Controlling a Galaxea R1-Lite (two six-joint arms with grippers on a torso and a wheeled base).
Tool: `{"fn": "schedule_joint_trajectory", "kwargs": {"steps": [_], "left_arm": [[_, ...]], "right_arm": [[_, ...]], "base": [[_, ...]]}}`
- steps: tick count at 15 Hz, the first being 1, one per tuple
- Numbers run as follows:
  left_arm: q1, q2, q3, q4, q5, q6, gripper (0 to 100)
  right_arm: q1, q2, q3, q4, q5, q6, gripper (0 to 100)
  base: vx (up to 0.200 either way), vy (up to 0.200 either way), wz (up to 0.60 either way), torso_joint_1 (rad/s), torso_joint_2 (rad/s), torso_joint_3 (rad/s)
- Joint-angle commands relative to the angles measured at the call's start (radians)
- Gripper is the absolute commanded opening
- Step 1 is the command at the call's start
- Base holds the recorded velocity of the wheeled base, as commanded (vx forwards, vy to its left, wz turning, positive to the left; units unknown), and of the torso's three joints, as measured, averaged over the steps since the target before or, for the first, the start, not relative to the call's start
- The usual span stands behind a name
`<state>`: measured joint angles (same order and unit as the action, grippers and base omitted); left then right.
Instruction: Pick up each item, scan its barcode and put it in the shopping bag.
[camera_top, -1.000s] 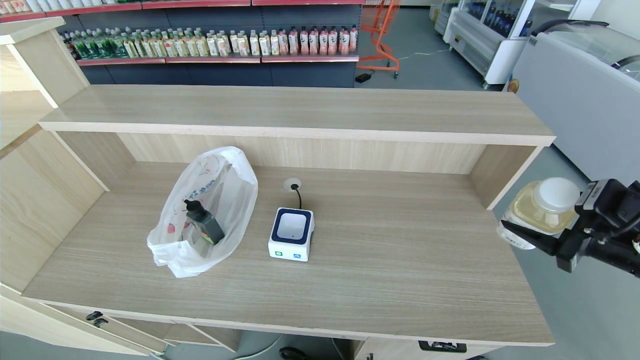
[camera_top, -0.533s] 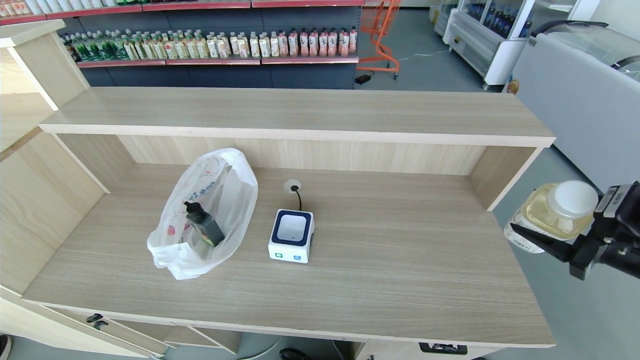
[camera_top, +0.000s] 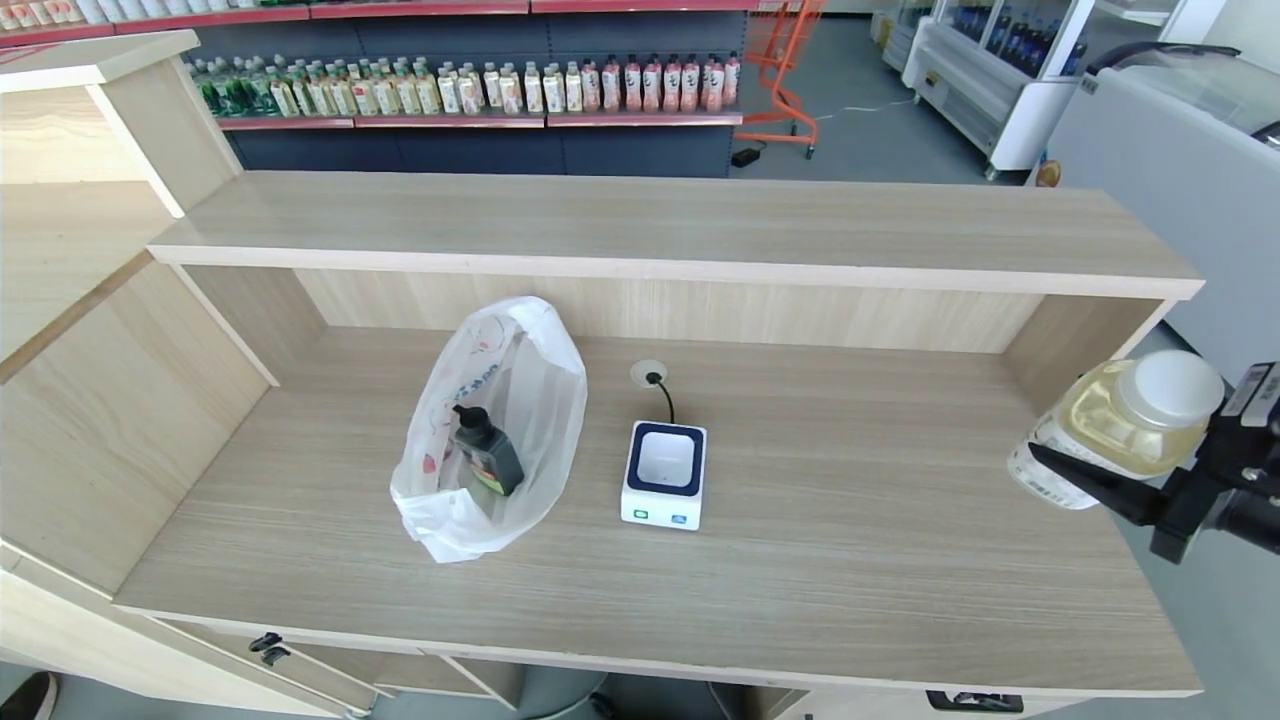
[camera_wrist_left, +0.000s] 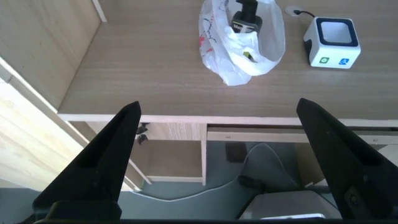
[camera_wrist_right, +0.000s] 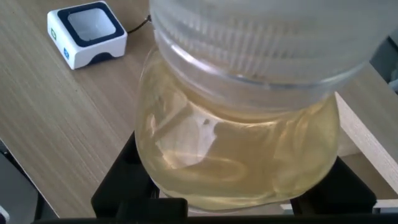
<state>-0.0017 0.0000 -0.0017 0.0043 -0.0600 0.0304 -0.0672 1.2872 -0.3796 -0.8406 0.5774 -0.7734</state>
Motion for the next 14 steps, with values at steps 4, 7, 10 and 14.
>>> {"fn": "schedule_joint_trajectory", "kwargs": {"steps": [4, 7, 10, 14], "left_arm": [[0.0, 0.0, 0.0, 0.0, 0.0, 0.003, 100], [0.0, 0.0, 0.0, 0.0, 0.0, 0.005, 100], [0.0, 0.002, 0.0, 0.0, 0.0, -0.003, 100], [0.0, 0.002, 0.0, 0.0, 0.0, -0.003, 100]], "right_arm": [[0.0, 0.007, -0.007, 0.0, 0.018, -0.001, 0], [0.0, 0.029, -0.013, -0.003, 0.022, -0.001, 0], [0.0, 0.087, -0.048, -0.005, 0.022, -0.006, 0], [0.001, 0.213, -0.122, -0.006, 0.078, -0.081, 0]], "base": [[0.0, 0.2, 0.0, 0.002, 0.0, -0.001], [0.0, 0.2, 0.0, 0.001, 0.0, -0.001], [0.0, 0.133, 0.0, 0.002, 0.0, 0.002], [0.0, 0.0, 0.0, 0.0, 0.0, 0.0]]}}
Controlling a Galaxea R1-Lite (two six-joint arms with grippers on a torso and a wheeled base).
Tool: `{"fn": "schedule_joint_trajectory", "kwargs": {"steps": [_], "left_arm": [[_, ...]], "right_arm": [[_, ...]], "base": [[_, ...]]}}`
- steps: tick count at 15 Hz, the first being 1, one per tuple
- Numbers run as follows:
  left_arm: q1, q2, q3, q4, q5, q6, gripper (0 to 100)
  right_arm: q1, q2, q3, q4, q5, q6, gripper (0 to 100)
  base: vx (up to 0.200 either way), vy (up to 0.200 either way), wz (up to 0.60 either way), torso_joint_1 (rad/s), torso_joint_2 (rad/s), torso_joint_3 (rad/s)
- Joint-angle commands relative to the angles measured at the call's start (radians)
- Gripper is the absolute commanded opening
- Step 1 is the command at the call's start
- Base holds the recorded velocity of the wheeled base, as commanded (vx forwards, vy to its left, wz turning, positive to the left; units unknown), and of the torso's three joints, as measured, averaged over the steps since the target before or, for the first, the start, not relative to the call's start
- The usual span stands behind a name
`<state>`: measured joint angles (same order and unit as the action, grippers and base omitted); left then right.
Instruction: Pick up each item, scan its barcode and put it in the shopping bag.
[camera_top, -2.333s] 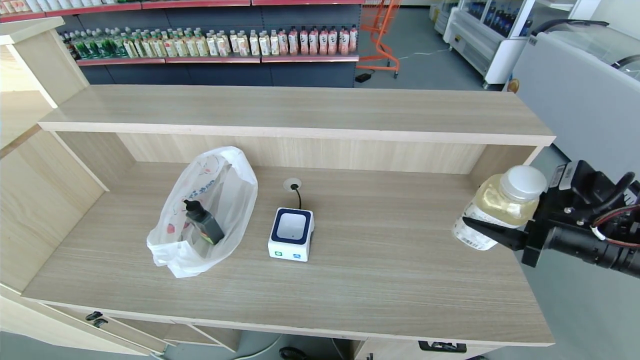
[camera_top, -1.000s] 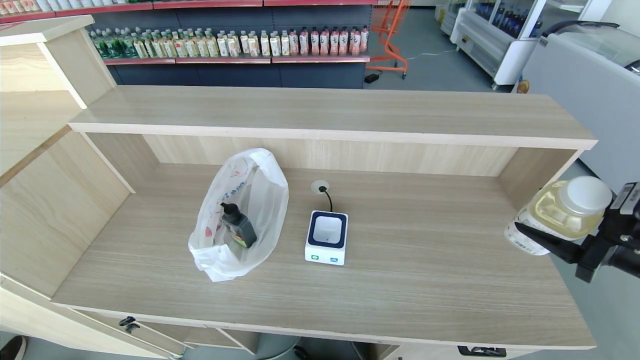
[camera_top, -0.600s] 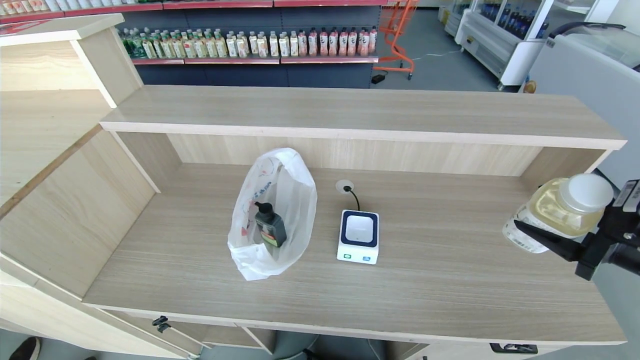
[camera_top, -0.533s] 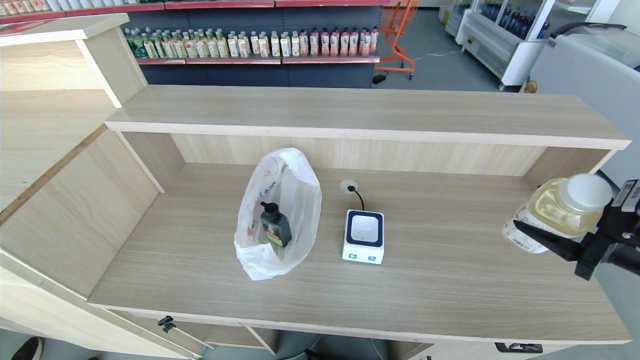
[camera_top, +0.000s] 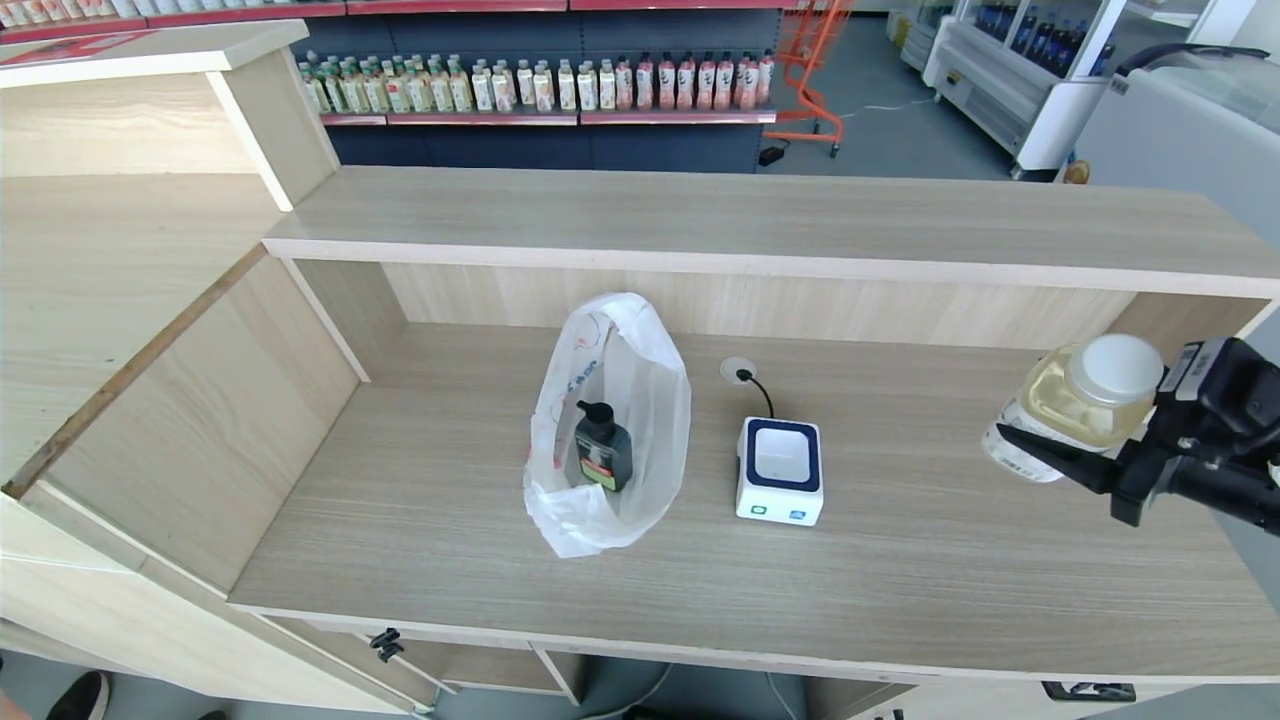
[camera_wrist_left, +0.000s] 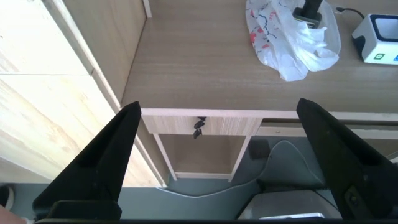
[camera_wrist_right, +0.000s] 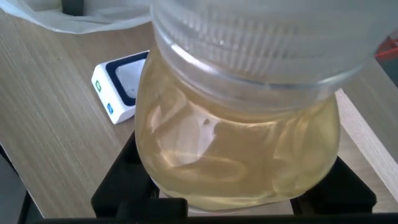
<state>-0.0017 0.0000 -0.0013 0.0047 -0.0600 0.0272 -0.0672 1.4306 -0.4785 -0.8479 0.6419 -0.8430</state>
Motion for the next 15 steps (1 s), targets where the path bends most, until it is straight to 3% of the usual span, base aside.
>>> {"fn": "schedule_joint_trajectory", "kwargs": {"steps": [1, 5, 9, 15], "left_arm": [[0.0, 0.002, 0.0, 0.0, 0.0, 0.0, 100], [0.0, 0.002, 0.0, 0.0, 0.0, 0.0, 100], [0.0, 0.002, 0.0, 0.0, 0.0, 0.0, 100], [0.0, 0.0, 0.0, 0.0, 0.0, 0.0, 100]], "right_arm": [[0.001, 0.09, -0.028, -0.002, 0.027, -0.025, 0], [0.026, 0.269, -0.083, -0.14, 0.12, -0.067, 0], [0.112, 0.398, -0.132, -0.237, 0.183, -0.088, 0], [0.159, 0.556, -0.176, -0.366, 0.213, -0.148, 0]], "base": [[0.0, 0.0, 0.0, 0.0, 0.0, 0.0], [0.0, 0.0, 0.0, 0.0, 0.0, 0.0], [0.0, 0.0, 0.0, 0.0, 0.0, 0.0], [0.0, 0.0, 0.0, 0.0, 0.0, 0.0]]}}
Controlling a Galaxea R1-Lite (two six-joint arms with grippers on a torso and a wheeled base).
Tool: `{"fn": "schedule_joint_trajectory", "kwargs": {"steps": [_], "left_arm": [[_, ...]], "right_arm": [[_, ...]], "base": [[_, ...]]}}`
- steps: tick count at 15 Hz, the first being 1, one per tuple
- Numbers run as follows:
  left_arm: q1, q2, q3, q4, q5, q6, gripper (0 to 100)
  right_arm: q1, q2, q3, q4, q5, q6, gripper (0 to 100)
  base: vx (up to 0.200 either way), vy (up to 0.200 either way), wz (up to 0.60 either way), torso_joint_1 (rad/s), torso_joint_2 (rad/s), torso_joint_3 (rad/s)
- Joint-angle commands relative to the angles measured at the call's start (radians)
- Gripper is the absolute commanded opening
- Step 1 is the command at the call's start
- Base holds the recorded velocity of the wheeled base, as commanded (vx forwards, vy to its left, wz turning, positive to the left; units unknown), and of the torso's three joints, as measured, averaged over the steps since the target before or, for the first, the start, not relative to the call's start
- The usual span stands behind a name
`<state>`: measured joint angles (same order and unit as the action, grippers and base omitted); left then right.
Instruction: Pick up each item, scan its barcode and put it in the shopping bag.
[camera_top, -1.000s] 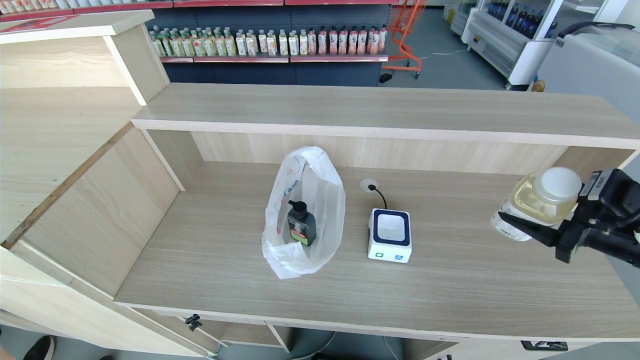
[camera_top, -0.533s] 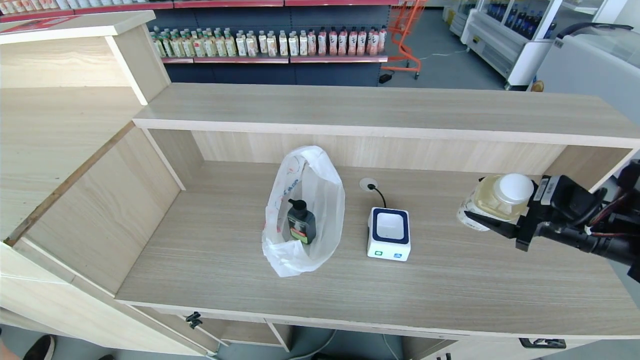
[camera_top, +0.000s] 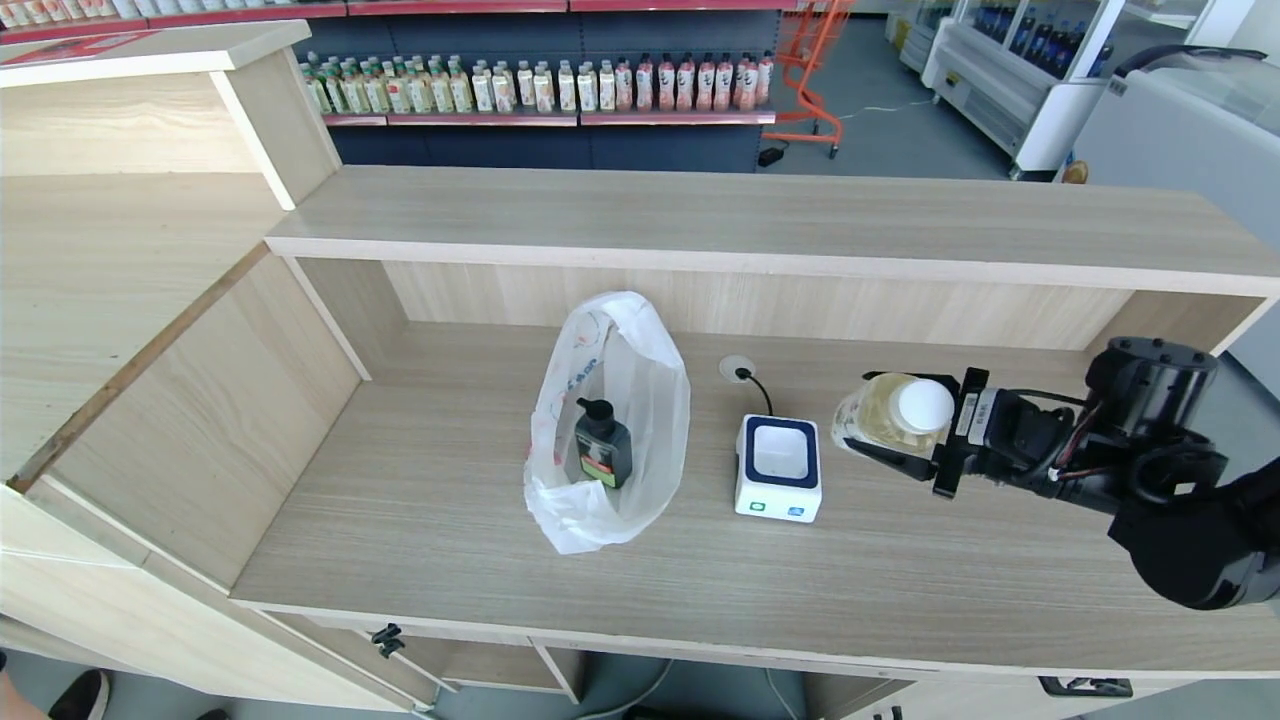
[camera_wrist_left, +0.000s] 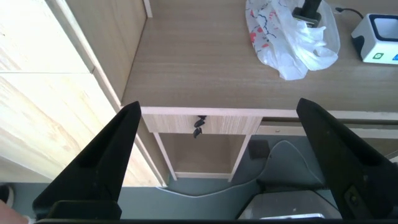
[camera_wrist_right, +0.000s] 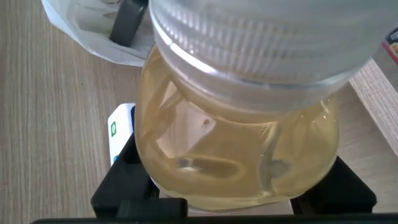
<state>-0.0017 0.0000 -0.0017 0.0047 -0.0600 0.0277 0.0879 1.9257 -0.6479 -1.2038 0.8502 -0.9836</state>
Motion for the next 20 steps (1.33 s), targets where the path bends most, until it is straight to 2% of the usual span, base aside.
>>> {"fn": "schedule_joint_trajectory", "kwargs": {"steps": [1, 5, 20], "left_arm": [[0.0, 0.002, 0.0, 0.0, 0.0, 0.0, 100], [0.0, 0.0, 0.0, 0.0, 0.0, 0.0, 100], [0.0, 0.002, 0.0, 0.0, 0.0, 0.0, 100]], "right_arm": [[0.003, 0.079, -0.016, -0.025, 0.023, -0.007, 0], [0.009, 0.137, -0.092, -0.034, 0.032, -0.012, 0], [0.056, 0.294, -0.21, -0.085, 0.067, -0.029, 0]], "base": [[0.0, 0.0, 0.0, 0.0, 0.0, 0.0], [0.0, 0.0, 0.0, 0.0, 0.0, 0.0], [0.0, 0.0, 0.0, 0.0, 0.0, 0.0]]}}
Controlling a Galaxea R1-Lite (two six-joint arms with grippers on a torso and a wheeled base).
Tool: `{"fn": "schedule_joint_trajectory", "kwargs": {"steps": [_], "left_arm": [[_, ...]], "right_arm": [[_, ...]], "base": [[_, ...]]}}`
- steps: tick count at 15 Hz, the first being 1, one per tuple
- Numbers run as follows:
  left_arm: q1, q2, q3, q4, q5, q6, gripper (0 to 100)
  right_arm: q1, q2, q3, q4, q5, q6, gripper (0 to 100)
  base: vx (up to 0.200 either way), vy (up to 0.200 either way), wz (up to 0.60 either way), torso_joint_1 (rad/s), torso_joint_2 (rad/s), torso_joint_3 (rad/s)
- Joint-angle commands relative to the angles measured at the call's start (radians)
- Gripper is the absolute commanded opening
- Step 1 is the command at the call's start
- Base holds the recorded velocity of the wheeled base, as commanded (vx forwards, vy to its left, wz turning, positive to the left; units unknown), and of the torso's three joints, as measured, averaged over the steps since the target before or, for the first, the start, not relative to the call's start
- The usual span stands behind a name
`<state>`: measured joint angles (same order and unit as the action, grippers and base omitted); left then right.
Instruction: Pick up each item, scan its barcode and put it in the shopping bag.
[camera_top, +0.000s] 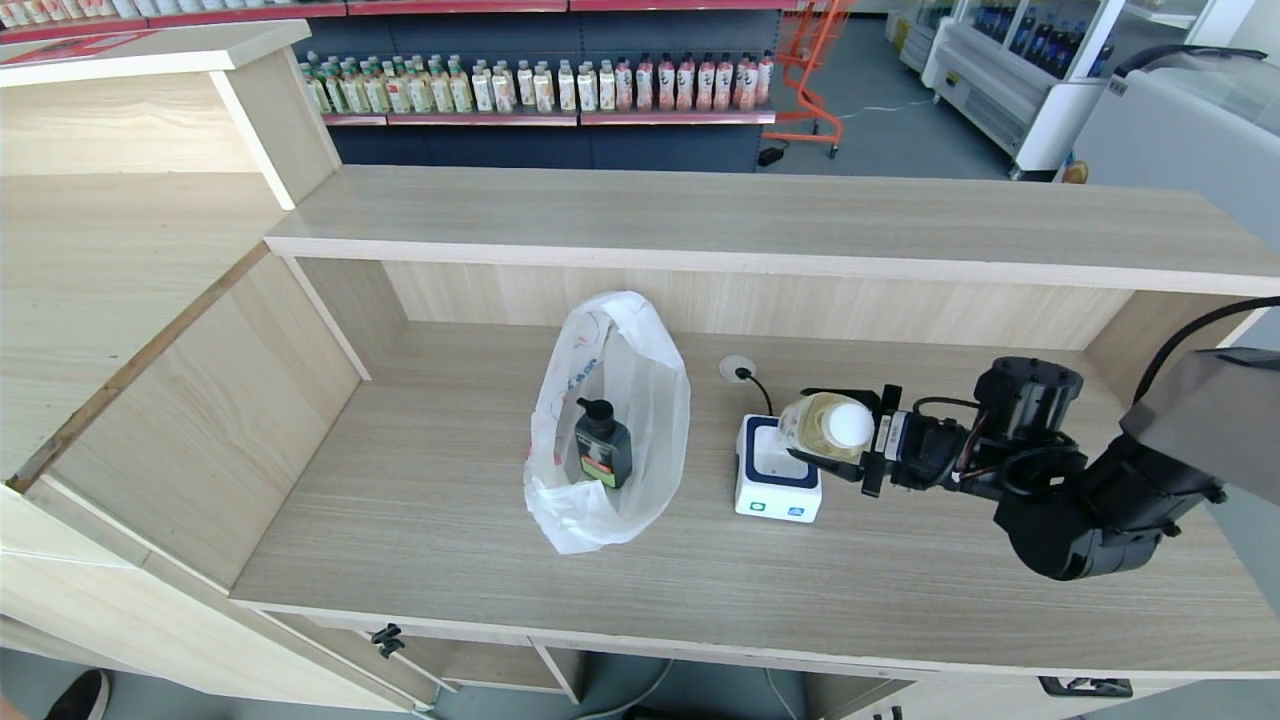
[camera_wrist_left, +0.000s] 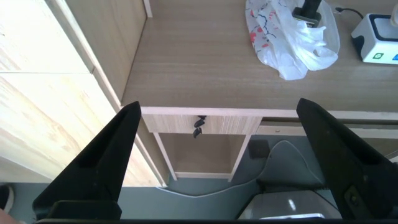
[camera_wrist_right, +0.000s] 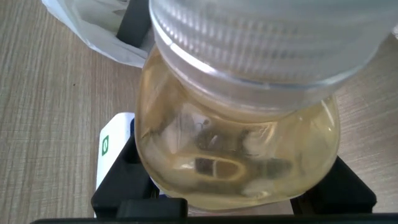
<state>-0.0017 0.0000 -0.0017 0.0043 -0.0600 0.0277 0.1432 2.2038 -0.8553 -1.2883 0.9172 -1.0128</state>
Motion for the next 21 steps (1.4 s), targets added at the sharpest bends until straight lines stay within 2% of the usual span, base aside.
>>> {"fn": "schedule_joint_trajectory", "kwargs": {"steps": [1, 7, 13, 14, 18, 20, 21], "left_arm": [[0.0, 0.002, 0.0, 0.0, 0.0, 0.0, 100], [0.0, 0.002, 0.0, 0.0, 0.0, 0.0, 100], [0.0, 0.002, 0.0, 0.0, 0.0, 0.0, 100], [0.0, 0.0, 0.0, 0.0, 0.0, 0.0, 100], [0.0, 0.002, 0.0, 0.0, 0.0, 0.0, 100], [0.0, 0.002, 0.002, 0.0, 0.0, 0.0, 100], [0.0, 0.002, 0.0, 0.0, 0.0, 0.0, 100]], "right_arm": [[0.004, 0.02, -0.002, 0.0, 0.002, -0.01, 0], [0.032, 0.057, -0.076, 0.004, 0.006, -0.017, 0], [0.03, 0.001, -0.064, 0.004, 0.035, 0.037, 0], [0.03, -0.059, -0.06, 0.003, 0.038, 0.109, 0], [0.022, -0.312, -0.056, -0.016, 0.003, 0.54, 0], [0.022, -0.412, 0.021, -0.005, -0.143, 0.744, 0], [0.024, -0.434, 0.053, -0.003, -0.198, 0.801, 0]], "base": [[0.0, 0.0, 0.0, 0.0, 0.0, 0.0], [0.0, 0.0, 0.0, 0.0, 0.0, 0.0], [0.0, 0.0, 0.0, 0.0, 0.0, 0.0], [0.0, 0.0, 0.0, 0.0, 0.0, 0.0], [0.0, 0.0, 0.0, 0.0, 0.0, 0.0], [0.0, 0.0, 0.0, 0.0, 0.0, 0.0], [0.0, 0.0, 0.0, 0.0, 0.0, 0.0]]}}
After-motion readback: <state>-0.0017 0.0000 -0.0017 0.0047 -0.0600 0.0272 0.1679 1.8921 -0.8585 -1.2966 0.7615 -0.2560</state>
